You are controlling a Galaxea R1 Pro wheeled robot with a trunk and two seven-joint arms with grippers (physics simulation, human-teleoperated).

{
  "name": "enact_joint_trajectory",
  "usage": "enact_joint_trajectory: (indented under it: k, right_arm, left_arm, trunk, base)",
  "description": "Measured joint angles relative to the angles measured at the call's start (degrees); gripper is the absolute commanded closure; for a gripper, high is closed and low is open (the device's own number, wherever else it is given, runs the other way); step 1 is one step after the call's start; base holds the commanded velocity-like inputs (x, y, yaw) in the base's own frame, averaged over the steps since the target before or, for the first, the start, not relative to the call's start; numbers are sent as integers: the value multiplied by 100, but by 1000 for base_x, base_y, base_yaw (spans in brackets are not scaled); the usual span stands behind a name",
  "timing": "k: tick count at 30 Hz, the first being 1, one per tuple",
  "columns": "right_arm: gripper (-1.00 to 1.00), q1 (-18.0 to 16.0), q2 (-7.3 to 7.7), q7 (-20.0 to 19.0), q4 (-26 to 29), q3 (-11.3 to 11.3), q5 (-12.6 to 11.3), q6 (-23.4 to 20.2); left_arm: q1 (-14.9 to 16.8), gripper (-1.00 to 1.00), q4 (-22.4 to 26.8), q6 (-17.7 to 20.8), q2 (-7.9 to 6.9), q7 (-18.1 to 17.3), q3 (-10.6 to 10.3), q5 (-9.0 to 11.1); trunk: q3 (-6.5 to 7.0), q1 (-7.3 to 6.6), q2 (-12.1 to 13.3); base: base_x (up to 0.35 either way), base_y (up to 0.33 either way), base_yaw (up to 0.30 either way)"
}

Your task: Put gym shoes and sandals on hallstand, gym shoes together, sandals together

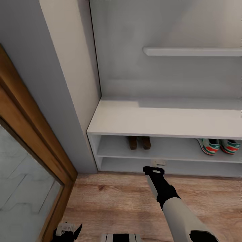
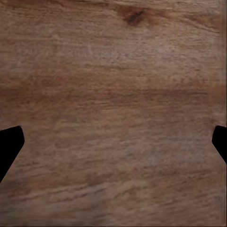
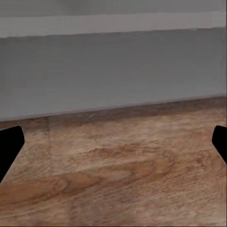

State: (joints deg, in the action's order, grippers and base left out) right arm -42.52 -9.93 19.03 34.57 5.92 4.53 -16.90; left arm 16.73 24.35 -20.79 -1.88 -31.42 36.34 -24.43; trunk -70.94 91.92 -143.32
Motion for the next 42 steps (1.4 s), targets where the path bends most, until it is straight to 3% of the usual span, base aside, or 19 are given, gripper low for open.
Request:
enact_joint_trajectory:
  k: [14,16,21,22,24,25,27,33,39,40,42]
  right_arm:
    - [-100,0,0,-7,-418,1,15,33]
    - [-100,4,0,-23,-1001,5,11,470]
    - [-100,7,7,-46,-1728,-8,22,1270]
    - [-100,17,97,-125,-2331,-14,37,1842]
    - [-100,11,177,-209,-2691,-25,50,2153]
    - [-100,14,383,-441,-3048,-10,53,2614]
    - [-100,64,587,-703,-3176,-21,58,2843]
    - [-100,367,1078,-1546,-3280,-22,45,3043]
    - [-100,671,1381,-1997,-3296,-32,37,3127]
    - [-100,864,1532,-2194,-3301,-25,30,3323]
    - [-100,976,1601,-2279,-3301,-35,36,3468]
  left_arm:
    - [0,-100,1,0,0,5,0,-4]
    - [0,-100,1,0,0,1,0,-6]
    - [0,-100,1,0,0,0,-1,-6]
    - [-1,-100,-3,-1,0,-1,-6,-5]
    - [0,-100,-5,-2,0,-1,-7,-6]
    - [-1,-100,-5,0,0,-1,-9,-4]
    - [-1,-100,-7,-1,0,-1,-9,-5]
    - [-1,-100,-9,0,0,2,-3,-5]
    - [0,-100,-15,0,0,4,-7,-6]
    - [-1,-100,-14,-2,-1,4,-9,-4]
    - [0,-100,-16,-2,0,4,-7,-6]
  trunk:
    - [0,-3,0]
    - [0,-3,0]
    - [0,-3,0]
    - [-1,-3,0]
    - [0,-3,0]
    - [-1,-3,0]
    - [0,-3,0]
    - [0,-3,0]
    - [0,-3,0]
    - [-1,-3,0]
    - [0,-3,0]
  base:
    - [-144,-77,0]
    - [-7,-4,0]
    - [-3,-2,0]
    - [0,0,0]
    - [0,0,0]
    - [0,0,0]
    - [0,0,0]
    - [0,0,0]
    - [0,0,0]
    - [0,0,0]
    - [0,0,0]
